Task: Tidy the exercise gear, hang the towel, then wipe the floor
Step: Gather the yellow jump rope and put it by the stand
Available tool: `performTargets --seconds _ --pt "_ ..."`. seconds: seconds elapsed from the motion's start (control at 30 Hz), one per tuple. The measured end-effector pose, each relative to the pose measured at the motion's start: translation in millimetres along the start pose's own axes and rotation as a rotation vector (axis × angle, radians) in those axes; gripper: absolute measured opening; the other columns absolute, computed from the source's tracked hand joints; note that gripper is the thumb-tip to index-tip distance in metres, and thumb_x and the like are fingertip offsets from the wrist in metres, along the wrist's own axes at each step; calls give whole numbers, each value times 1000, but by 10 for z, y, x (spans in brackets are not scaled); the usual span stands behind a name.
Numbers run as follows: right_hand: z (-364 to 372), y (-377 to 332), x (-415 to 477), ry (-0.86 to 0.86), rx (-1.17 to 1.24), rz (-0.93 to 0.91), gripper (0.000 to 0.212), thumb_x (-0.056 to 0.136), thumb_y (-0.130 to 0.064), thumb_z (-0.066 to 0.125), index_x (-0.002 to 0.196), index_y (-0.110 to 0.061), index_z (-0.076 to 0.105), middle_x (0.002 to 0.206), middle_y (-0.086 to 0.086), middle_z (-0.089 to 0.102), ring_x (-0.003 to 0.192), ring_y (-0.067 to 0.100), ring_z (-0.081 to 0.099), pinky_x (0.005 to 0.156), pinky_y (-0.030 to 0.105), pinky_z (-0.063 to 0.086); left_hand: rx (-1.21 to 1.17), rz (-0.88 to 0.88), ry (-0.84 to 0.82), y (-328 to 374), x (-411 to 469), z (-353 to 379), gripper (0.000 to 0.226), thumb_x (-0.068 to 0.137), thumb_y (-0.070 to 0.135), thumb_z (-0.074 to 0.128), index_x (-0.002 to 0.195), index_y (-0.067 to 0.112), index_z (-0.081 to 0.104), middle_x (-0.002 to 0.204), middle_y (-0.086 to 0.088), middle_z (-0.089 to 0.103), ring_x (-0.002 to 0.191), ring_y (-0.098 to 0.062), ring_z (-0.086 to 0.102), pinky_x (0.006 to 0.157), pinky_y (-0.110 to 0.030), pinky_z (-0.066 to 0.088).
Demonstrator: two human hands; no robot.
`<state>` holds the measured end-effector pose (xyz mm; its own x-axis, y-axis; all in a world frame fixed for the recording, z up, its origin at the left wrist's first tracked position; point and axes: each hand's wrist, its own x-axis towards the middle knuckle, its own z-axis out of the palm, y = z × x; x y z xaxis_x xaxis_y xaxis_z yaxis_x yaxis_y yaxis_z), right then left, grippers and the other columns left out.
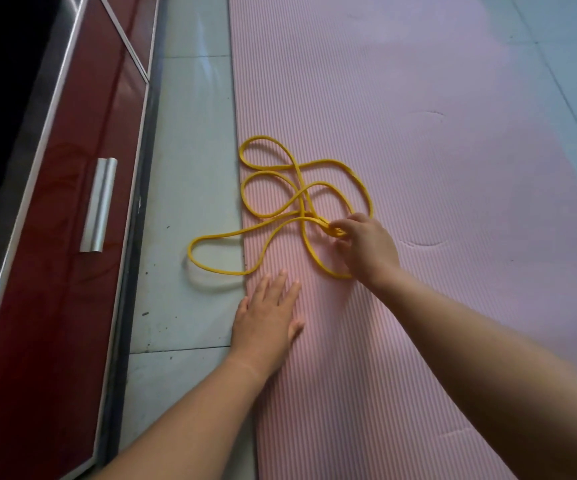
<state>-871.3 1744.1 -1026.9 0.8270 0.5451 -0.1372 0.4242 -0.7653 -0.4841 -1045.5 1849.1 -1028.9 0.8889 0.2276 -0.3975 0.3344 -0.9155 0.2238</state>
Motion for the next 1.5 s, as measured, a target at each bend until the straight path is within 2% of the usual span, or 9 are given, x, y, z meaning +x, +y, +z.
performTargets --seconds 0.17,0.47,0.6,0.8,0.93,1.03,1.13,1.27,1.5 --pt "-29 -54 -125 56 69 19 20 82 -17 65 101 -18 70 99 4 66 93 25 62 77 35 49 -108 73 88 -10 -109 -129 60 95 42 41 147 34 13 152 6 23 138 -14 22 105 -30 32" --pt "-444 -63 -798 181 280 -108 16 78 -10 72 95 -11 73 85 1 66 72 9 55 67 20 42 -213 105 219 -7 -481 -621 57 93 39 48 145 32 25 147 7 34 133 -14 34 103 -32 39" --pt "-668 -109 -1179 179 353 -145 17 78 -10 73 94 -11 73 83 -5 62 70 3 54 64 8 43 -203 88 242 87 -727 -854 56 93 39 48 145 32 26 147 7 34 133 -14 34 103 -32 38" --pt "-986 -225 -1805 165 374 -213 13 79 -12 72 91 -13 72 85 -2 64 72 8 57 64 17 48 -214 122 267 442 -1256 -1172 56 93 38 48 145 33 26 148 9 33 133 -14 34 104 -29 32" --pt "-1174 -290 -2235 152 366 -247 11 81 -10 70 92 -11 71 87 0 63 73 1 50 65 3 40 -244 140 309 717 -1760 -1287 53 93 35 50 143 31 31 144 7 38 131 -14 36 104 -28 32" --pt "-1240 -266 -2554 138 348 -295 12 83 -10 67 94 -10 70 89 1 62 75 4 52 68 7 42 -278 126 346 880 -2131 -1233 52 92 34 52 141 30 34 142 6 41 129 -12 39 104 -24 31" --pt "-1325 -219 -2894 121 348 -330 11 84 -11 66 95 -10 69 91 2 62 78 12 58 69 17 46 -284 78 349 1015 -2486 -1160 52 92 34 52 141 31 34 143 6 40 130 -10 38 102 -19 27" --pt "-1532 -265 -3322 68 375 -390 11 85 -12 65 96 -13 69 91 -5 59 76 4 52 67 4 42 -329 15 362 1229 -2981 -1176 53 93 36 51 142 32 32 144 8 38 131 -8 36 103 -19 26" --pt "-1868 -678 -3882 -15 410 -549 11 83 -8 67 93 -10 70 87 -6 57 72 6 52 66 3 42 -378 -132 456 1478 -4127 -1206 52 93 33 52 142 34 32 143 12 36 130 -5 35 102 -17 27"
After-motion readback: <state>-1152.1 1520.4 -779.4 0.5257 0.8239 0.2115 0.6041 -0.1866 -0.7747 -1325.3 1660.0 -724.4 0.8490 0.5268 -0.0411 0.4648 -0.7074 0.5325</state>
